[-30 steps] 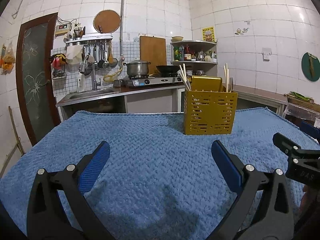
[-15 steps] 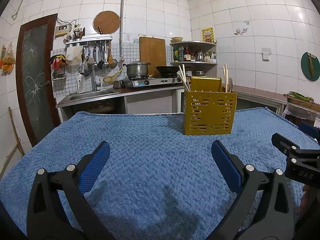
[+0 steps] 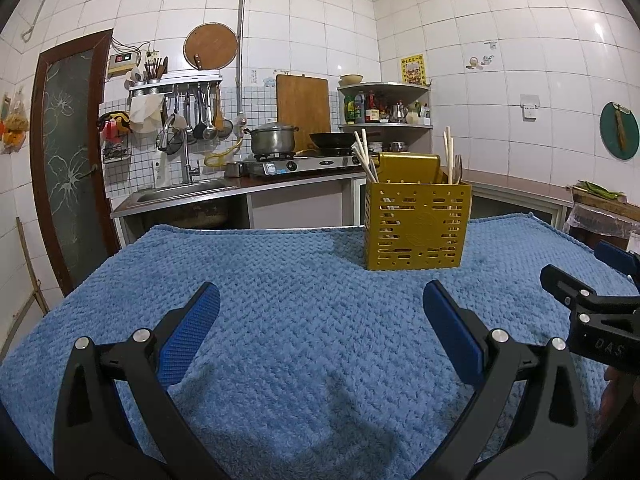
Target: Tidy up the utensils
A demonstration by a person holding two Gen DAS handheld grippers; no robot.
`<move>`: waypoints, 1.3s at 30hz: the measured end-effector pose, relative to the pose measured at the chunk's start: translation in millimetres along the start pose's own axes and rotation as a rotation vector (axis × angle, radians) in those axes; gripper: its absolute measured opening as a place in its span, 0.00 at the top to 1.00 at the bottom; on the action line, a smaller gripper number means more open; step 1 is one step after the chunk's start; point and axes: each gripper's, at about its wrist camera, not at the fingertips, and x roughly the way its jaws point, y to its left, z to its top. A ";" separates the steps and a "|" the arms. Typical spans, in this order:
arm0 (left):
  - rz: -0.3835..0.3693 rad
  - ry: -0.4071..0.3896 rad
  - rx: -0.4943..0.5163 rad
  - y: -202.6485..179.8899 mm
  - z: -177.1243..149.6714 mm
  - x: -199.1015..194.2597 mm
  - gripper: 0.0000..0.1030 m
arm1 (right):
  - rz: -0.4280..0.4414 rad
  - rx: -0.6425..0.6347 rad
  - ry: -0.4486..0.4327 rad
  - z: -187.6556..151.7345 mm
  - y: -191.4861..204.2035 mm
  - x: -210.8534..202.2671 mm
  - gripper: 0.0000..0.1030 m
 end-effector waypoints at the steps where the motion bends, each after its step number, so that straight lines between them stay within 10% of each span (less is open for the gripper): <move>1: -0.004 0.002 0.000 0.0 -0.2 -0.2 0.05 | 0.000 0.001 0.001 -0.3 -0.1 0.5 0.04; 39: -0.019 -0.011 0.009 -1.2 2.5 -4.1 0.05 | -0.005 -0.001 -0.001 -3.5 2.3 2.2 0.04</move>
